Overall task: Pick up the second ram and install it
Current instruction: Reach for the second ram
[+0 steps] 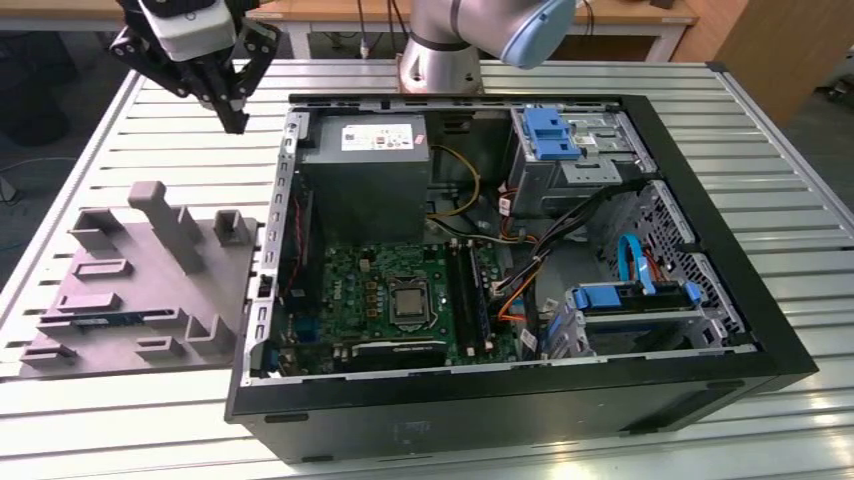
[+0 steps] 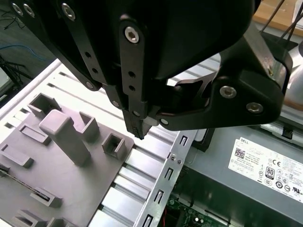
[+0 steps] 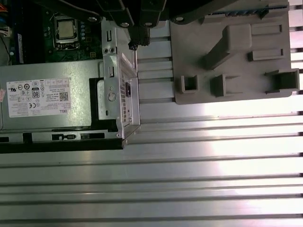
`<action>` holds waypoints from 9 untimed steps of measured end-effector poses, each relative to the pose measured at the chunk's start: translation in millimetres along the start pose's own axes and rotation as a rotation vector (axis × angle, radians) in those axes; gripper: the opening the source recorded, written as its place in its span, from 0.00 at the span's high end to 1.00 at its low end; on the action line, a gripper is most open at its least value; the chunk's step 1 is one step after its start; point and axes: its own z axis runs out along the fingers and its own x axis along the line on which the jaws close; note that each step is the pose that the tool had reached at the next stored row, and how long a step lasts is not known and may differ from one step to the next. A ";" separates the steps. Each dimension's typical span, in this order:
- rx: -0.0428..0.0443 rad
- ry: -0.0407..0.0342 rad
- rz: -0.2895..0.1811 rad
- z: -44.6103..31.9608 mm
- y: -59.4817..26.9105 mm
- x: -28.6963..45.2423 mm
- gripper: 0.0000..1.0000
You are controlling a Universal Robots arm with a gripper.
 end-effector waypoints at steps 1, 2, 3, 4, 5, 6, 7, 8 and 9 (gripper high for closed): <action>0.0000 0.0000 0.000 0.9 -0.4 0.6 0.89; 0.0001 0.0000 0.000 1.8 -0.7 1.2 0.89; 0.0000 0.0000 0.000 2.6 -1.1 1.6 0.89; 0.0000 0.0000 0.000 3.5 -1.5 2.0 0.89; 0.0000 0.0000 0.000 4.4 -1.9 2.4 0.89; 0.0000 0.0000 0.000 5.3 -2.2 3.0 0.89; 0.0001 0.0000 0.000 6.2 -2.6 3.6 0.89; 0.0002 0.0001 0.000 7.1 -3.2 4.3 0.89; 0.0002 0.0001 0.000 7.9 -3.8 5.0 0.89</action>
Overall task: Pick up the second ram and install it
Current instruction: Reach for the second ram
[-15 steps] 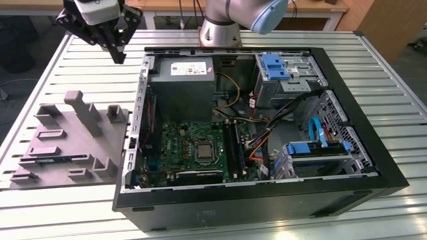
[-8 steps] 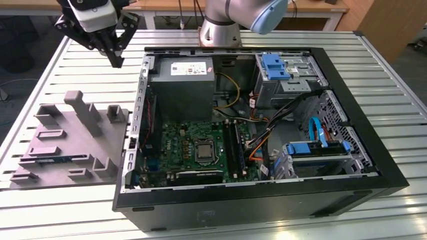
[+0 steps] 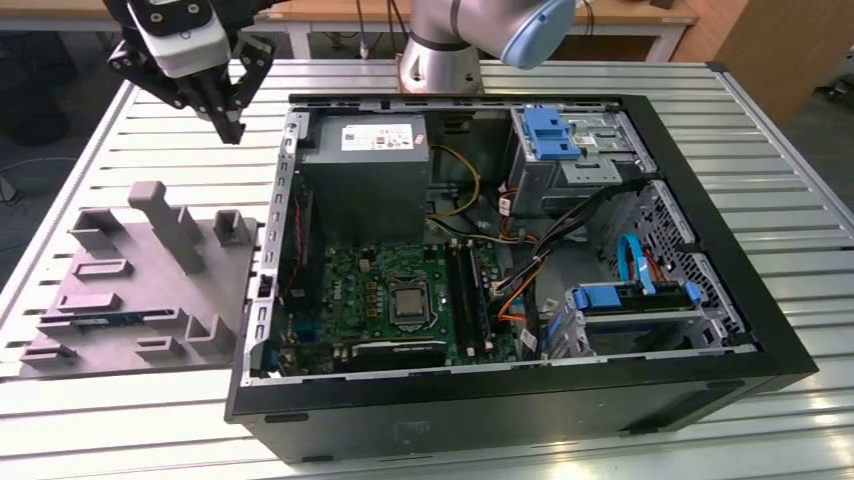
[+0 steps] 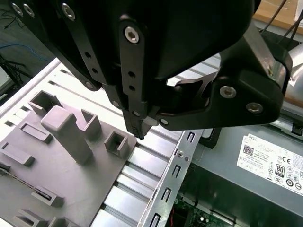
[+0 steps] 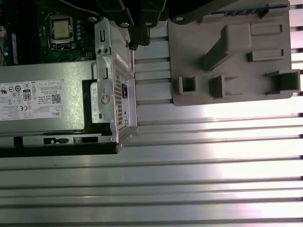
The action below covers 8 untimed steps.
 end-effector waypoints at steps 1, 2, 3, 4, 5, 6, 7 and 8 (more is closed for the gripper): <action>0.0000 0.0000 0.000 0.8 -0.6 1.1 0.89; -0.0001 0.0000 0.000 1.5 -1.3 2.3 0.89; -0.0001 -0.0001 0.000 2.2 -2.1 3.7 0.89; -0.0001 -0.0001 0.000 2.9 -2.8 5.1 0.89; -0.0002 -0.0002 0.000 3.6 -3.6 6.5 0.89; -0.0001 -0.0001 0.000 4.2 -4.3 8.0 0.89; -0.0001 -0.0001 0.000 4.9 -5.1 9.6 0.89; -0.0001 -0.0001 0.000 5.5 -5.8 11.1 0.89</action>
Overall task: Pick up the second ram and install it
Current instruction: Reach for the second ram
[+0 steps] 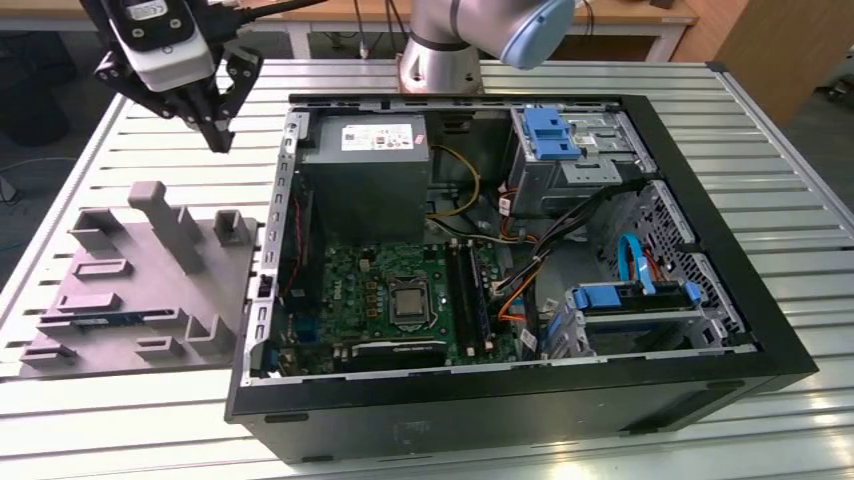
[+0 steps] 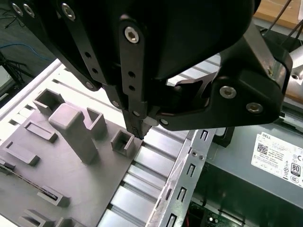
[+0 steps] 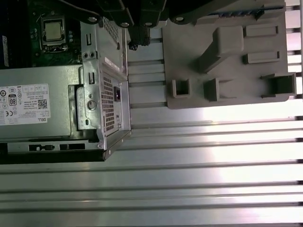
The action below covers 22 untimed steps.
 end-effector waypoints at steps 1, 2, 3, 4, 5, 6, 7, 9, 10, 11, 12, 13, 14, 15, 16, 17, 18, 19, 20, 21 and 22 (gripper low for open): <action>0.0000 0.0000 0.000 1.0 -1.5 3.3 0.89; -0.0001 0.0000 0.000 1.5 -2.2 5.0 0.89; 0.0000 -0.0001 0.000 1.9 -2.9 6.8 0.89; -0.0001 -0.0001 0.000 2.4 -3.6 8.3 0.89; 0.0000 0.0000 0.000 2.8 -4.4 9.6 0.89; -0.0001 -0.0001 0.000 3.4 -5.1 10.9 0.89; 0.0000 0.0000 0.000 3.8 -5.8 12.3 0.89; 0.0000 0.0000 0.000 4.7 -7.4 14.9 0.89; 0.0000 0.0000 0.000 5.1 -8.3 16.0 0.89; -0.0001 -0.0001 0.000 5.5 -9.3 17.1 0.89; -0.0001 -0.0001 0.000 5.9 -10.4 18.1 0.89; -0.0001 0.0000 0.000 6.3 -11.6 19.1 0.89; -0.0001 0.0000 0.000 6.7 -12.8 20.0 0.89; 0.0000 0.0000 0.000 7.1 -14.1 20.7 0.89; 0.0000 0.0000 0.000 7.5 -15.4 21.5 0.89; -0.0001 0.0000 0.000 7.9 -16.8 22.2 0.89; 0.0000 0.0000 0.000 8.4 -18.2 22.9 0.89; -0.0001 0.0000 0.000 8.9 -19.8 23.8 0.89; -0.0001 0.0000 0.000 9.4 -21.3 24.7 0.89; -0.0001 -0.0001 0.000 9.9 -22.9 25.7 0.89; -0.0002 -0.0001 0.000 10.4 -24.4 26.7 0.89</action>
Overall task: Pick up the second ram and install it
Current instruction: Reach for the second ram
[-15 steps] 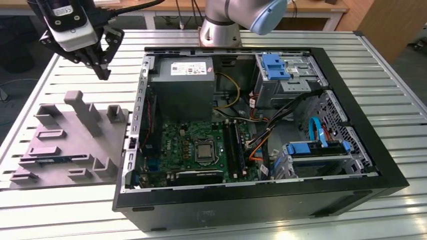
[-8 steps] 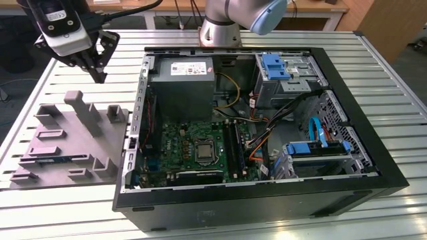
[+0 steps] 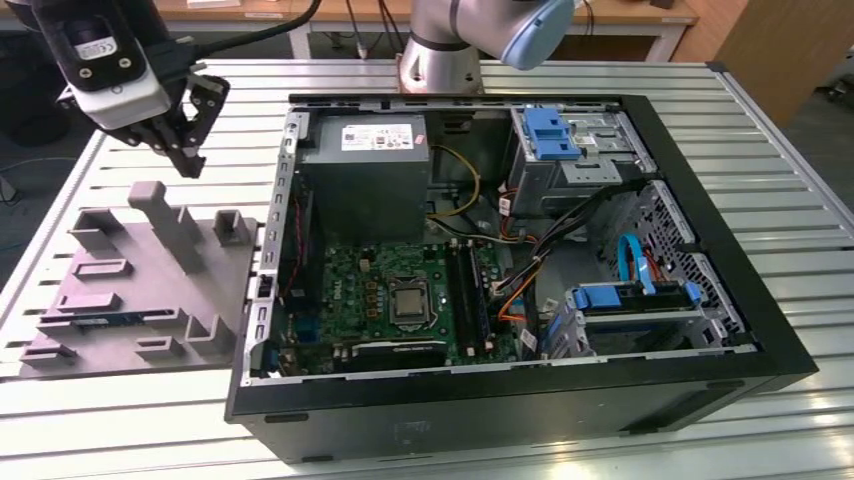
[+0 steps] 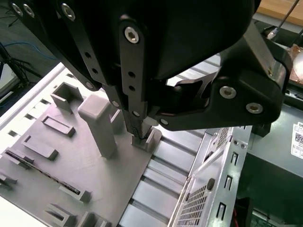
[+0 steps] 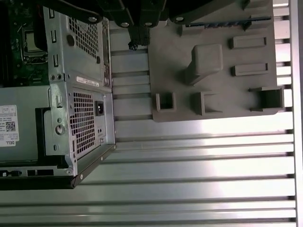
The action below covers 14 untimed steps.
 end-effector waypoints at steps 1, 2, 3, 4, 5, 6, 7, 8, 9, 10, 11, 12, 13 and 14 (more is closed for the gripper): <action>0.0001 0.0002 0.000 0.4 -1.5 1.1 0.89; 0.0001 0.0001 0.000 0.9 -3.1 2.2 0.89; 0.0001 0.0001 0.000 1.4 -4.8 3.4 0.89; 0.0001 0.0001 0.000 1.9 -6.4 4.4 0.89; 0.0001 0.0001 0.000 2.4 -7.8 5.2 0.89; 0.0001 0.0001 0.000 2.9 -9.3 6.1 0.89; 0.0001 0.0001 0.000 3.4 -10.8 7.1 0.89; 0.0001 0.0001 0.000 3.9 -12.4 8.2 0.89; 0.0001 0.0001 0.000 4.4 -13.8 9.5 0.89; 0.0002 0.0001 0.000 4.9 -15.3 10.9 0.89; 0.0001 0.0000 0.000 5.5 -16.9 12.1 0.89; 0.0001 0.0001 0.000 6.0 -18.6 13.6 0.89; 0.0001 0.0001 0.000 6.5 -20.1 14.9 0.89; 0.0001 0.0001 0.000 7.0 -21.5 16.3 0.89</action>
